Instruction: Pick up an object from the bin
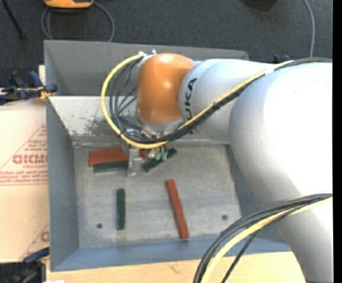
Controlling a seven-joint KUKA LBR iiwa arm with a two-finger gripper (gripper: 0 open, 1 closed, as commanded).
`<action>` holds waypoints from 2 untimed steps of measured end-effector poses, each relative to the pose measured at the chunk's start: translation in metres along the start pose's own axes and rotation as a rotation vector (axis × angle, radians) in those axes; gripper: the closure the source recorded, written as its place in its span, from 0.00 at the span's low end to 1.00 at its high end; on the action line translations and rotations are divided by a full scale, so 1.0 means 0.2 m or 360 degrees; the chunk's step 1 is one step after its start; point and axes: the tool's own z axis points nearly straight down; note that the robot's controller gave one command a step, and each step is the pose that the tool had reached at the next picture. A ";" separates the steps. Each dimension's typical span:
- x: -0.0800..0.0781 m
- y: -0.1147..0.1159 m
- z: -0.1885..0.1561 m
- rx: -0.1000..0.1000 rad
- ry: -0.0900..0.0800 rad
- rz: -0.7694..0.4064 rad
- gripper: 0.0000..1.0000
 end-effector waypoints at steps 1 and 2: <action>0.00 0.00 0.00 0.0000 0.0000 0.0000 1.00; 0.01 0.00 -0.02 0.0000 0.0006 0.0001 1.00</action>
Offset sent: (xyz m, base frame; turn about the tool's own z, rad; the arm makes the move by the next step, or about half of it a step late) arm 0.0000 -0.0001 0.0600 0.0000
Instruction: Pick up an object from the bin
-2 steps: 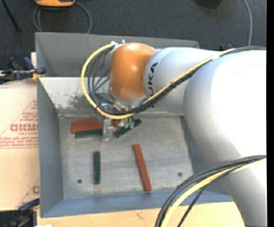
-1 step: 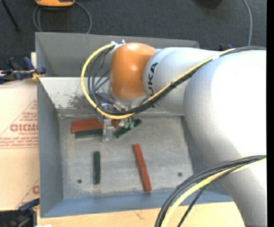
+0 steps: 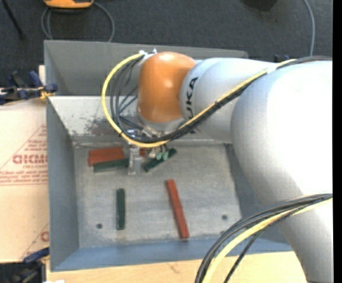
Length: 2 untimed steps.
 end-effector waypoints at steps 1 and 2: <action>0.01 0.00 -0.09 0.0000 0.0014 0.0001 1.00; 0.00 0.00 -0.19 0.0000 0.0010 0.0002 1.00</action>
Offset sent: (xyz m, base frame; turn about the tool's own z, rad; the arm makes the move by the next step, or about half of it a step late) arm -0.0001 0.0000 0.0788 0.0000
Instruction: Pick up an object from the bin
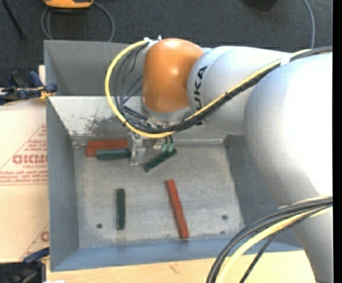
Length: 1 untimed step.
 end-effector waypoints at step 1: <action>0.00 0.00 -0.08 0.0000 -0.0009 0.0001 1.00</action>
Offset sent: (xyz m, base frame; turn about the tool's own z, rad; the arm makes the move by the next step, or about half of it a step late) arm -0.0001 0.0001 0.0175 0.0000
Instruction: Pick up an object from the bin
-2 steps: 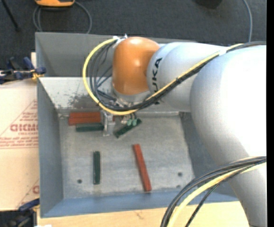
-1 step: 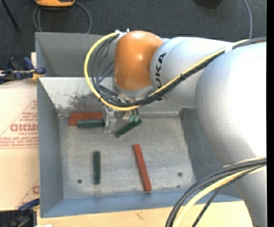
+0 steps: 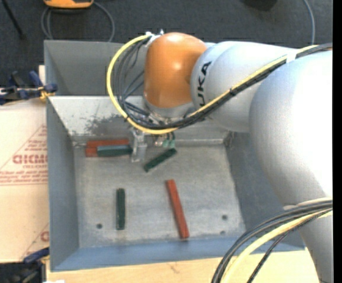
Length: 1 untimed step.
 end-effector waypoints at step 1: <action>0.00 0.00 -0.06 0.0000 0.0001 0.0000 1.00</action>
Offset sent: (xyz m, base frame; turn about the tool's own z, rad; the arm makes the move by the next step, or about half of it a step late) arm 0.0001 0.0002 0.0428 0.0000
